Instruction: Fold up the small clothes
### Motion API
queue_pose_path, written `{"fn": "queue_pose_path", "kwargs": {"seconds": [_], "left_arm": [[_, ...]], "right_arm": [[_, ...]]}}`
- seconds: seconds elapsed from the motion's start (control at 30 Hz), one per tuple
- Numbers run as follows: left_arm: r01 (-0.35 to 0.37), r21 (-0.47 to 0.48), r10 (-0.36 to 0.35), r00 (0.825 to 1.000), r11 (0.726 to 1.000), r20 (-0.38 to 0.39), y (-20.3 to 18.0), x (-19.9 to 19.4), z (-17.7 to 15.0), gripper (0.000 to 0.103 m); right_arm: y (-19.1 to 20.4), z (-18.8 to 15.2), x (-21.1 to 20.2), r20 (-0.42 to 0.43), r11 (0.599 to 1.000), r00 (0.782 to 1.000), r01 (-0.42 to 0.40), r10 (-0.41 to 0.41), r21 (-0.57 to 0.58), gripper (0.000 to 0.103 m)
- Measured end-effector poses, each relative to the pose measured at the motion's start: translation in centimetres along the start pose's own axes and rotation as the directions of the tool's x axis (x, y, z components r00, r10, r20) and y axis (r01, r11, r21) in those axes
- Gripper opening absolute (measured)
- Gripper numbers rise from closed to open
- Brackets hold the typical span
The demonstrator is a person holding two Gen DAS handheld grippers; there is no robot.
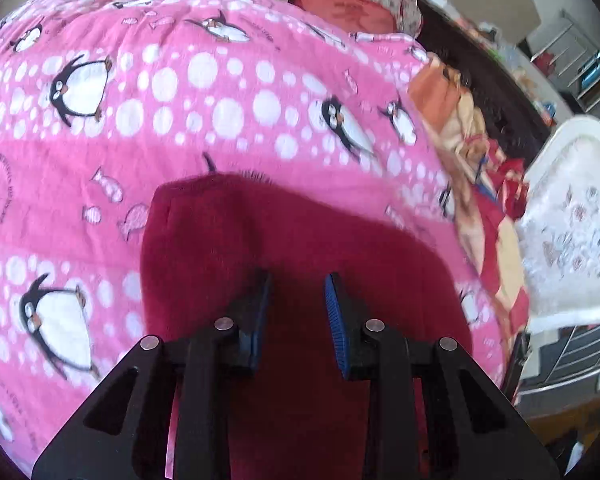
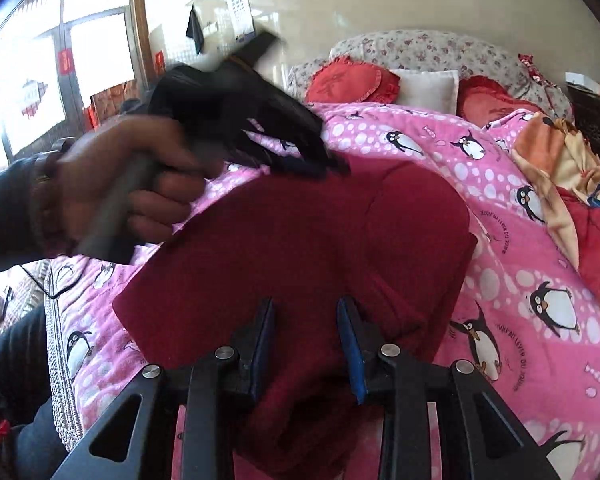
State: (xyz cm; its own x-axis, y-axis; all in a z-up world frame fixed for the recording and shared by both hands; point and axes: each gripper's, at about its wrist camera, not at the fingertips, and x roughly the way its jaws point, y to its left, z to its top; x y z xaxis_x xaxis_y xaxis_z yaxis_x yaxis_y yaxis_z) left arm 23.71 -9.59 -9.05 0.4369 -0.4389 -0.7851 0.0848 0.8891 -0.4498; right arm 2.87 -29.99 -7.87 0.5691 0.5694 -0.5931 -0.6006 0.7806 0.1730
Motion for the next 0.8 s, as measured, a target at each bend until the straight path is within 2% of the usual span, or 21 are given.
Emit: {"fn": "queue_pose_path", "kwargs": {"seconds": [0.1,0.23,0.27,0.3,0.33,0.37,0.4,0.43,0.47,0.5,0.57,0.67,0.7,0.77,0.8], "left_arm": [[-0.012,0.030,0.012,1.000,0.999,0.003,-0.3,-0.7,-0.2,0.027],[0.002,0.117,-0.007,0.999,0.993,0.047,-0.5,-4.6,-2.0,0.030],[0.006,0.141,-0.016,0.998,0.990,0.067,-0.1,-5.8,-2.9,0.043],[0.011,0.158,-0.025,0.996,0.987,0.086,0.1,-6.8,-3.8,0.065],[0.009,0.169,-0.028,0.993,0.986,0.112,0.7,-7.8,-5.0,0.073],[0.006,0.175,-0.031,0.989,0.984,0.141,1.4,-8.6,-6.3,0.076],[0.018,0.170,-0.045,0.987,0.985,0.155,2.1,-9.1,-7.6,0.076],[0.036,0.155,-0.060,0.987,0.987,0.150,2.6,-9.2,-8.6,0.076],[0.063,0.134,-0.082,0.987,0.989,0.138,3.0,-9.0,-9.4,0.076],[0.103,0.109,-0.116,0.986,0.989,0.123,3.4,-8.8,-10.4,0.076],[0.192,0.079,-0.198,0.977,0.978,0.084,3.3,-7.7,-12.0,0.076],[0.214,0.062,-0.218,0.974,0.975,0.069,2.9,-6.5,-13.0,0.078],[0.228,0.052,-0.232,0.970,0.972,0.079,3.0,-6.3,-13.0,0.079],[0.259,0.028,-0.261,0.961,0.965,0.088,3.4,-6.2,-13.0,0.079],[0.273,0.014,-0.273,0.958,0.962,0.089,3.7,-6.2,-12.9,0.079]], "right_arm": [[0.0,-0.2,-0.2,0.018,1.000,1.000,-0.003,0.003,0.015,0.031],[-0.4,0.4,-0.5,0.010,0.998,1.000,-0.021,0.021,0.053,0.032],[-0.8,1.1,-1.0,-0.008,0.996,0.999,-0.045,0.046,0.083,0.032],[-1.3,1.8,-1.8,0.001,0.988,0.997,-0.071,0.072,0.133,0.033],[-2.2,2.4,-2.9,0.044,0.977,0.995,-0.093,0.087,0.192,0.034],[-2.9,2.7,-3.6,0.083,0.969,0.993,-0.097,0.080,0.228,0.040],[-3.9,3.0,-4.4,0.130,0.958,0.990,-0.085,0.050,0.274,0.057],[-5.5,3.2,-4.7,0.163,0.938,0.987,-0.053,-0.004,0.342,0.070],[-6.3,3.2,-4.5,0.165,0.925,0.986,-0.038,-0.027,0.379,0.091],[-7.6,3.1,-3.6,0.156,0.902,0.987,-0.043,-0.028,0.431,0.092],[-9.8,2.7,-1.1,0.117,0.844,0.992,-0.093,0.037,0.528,0.092],[-12.1,1.8,2.4,0.131,0.739,0.981,-0.192,0.141,0.646,0.092],[-12.8,1.4,3.6,0.123,0.711,0.980,-0.197,0.155,0.676,0.092],[-13.7,0.7,5.0,0.103,0.685,0.982,-0.185,0.159,0.704,0.090],[-13.7,0.6,5.1,0.110,0.688,0.980,-0.197,0.168,0.698,0.085]]}}
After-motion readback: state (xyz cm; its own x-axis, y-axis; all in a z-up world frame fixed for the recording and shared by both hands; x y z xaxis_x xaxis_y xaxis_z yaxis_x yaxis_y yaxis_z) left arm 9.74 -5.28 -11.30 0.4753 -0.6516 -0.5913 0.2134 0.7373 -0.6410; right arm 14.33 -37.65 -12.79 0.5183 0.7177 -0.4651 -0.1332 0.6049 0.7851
